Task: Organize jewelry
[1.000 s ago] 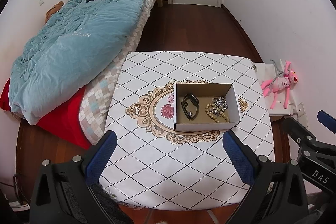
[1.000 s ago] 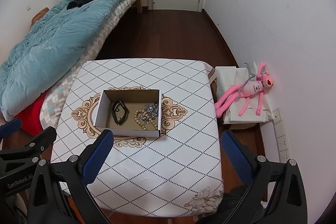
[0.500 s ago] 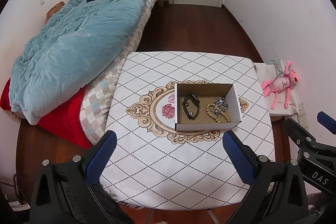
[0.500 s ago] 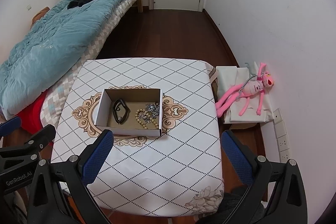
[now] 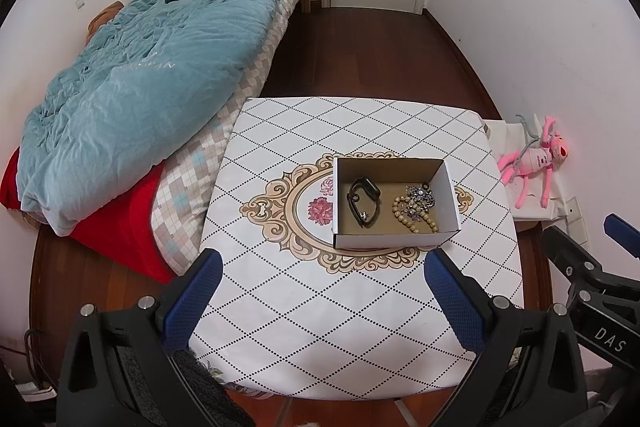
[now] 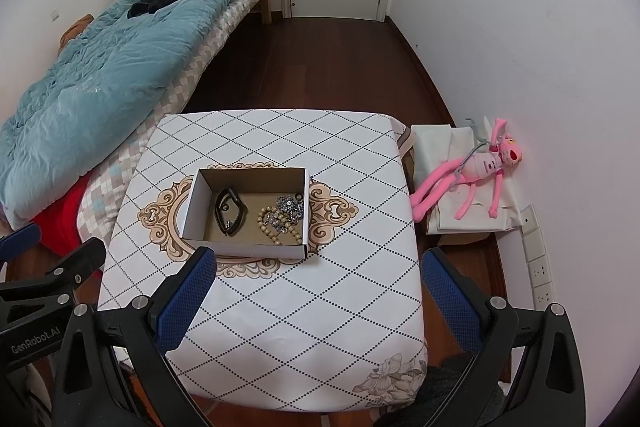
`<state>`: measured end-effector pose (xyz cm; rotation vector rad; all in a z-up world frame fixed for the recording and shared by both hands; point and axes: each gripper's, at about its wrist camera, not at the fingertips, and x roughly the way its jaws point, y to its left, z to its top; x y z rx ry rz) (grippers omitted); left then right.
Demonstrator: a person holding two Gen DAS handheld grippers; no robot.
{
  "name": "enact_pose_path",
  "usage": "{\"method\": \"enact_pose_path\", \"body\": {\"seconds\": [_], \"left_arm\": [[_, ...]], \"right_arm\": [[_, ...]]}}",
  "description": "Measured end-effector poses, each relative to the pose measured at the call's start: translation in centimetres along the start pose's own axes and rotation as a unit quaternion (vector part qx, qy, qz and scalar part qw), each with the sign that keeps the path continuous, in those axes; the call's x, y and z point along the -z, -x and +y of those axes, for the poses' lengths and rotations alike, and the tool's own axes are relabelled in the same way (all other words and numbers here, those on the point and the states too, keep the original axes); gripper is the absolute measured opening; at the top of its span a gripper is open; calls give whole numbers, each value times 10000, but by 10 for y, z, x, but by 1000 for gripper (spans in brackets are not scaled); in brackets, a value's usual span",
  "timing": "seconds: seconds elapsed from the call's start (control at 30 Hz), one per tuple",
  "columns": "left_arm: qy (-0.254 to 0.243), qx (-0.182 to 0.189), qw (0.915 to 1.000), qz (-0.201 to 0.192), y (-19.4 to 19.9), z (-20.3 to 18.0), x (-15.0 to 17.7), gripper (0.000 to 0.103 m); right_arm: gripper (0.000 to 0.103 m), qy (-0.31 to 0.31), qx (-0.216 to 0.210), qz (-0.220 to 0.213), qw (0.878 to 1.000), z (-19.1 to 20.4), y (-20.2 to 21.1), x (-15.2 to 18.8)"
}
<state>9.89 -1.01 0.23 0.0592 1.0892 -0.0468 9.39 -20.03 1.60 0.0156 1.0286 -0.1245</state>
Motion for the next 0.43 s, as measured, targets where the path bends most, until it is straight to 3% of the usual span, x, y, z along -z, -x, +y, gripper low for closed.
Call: {"method": "enact_pose_path", "body": {"seconds": [0.43], "left_arm": [[24,-9,10000,-14,1,-1,1,103]], "right_arm": [[103,0,-9,23,10000,-1,0,2]]}}
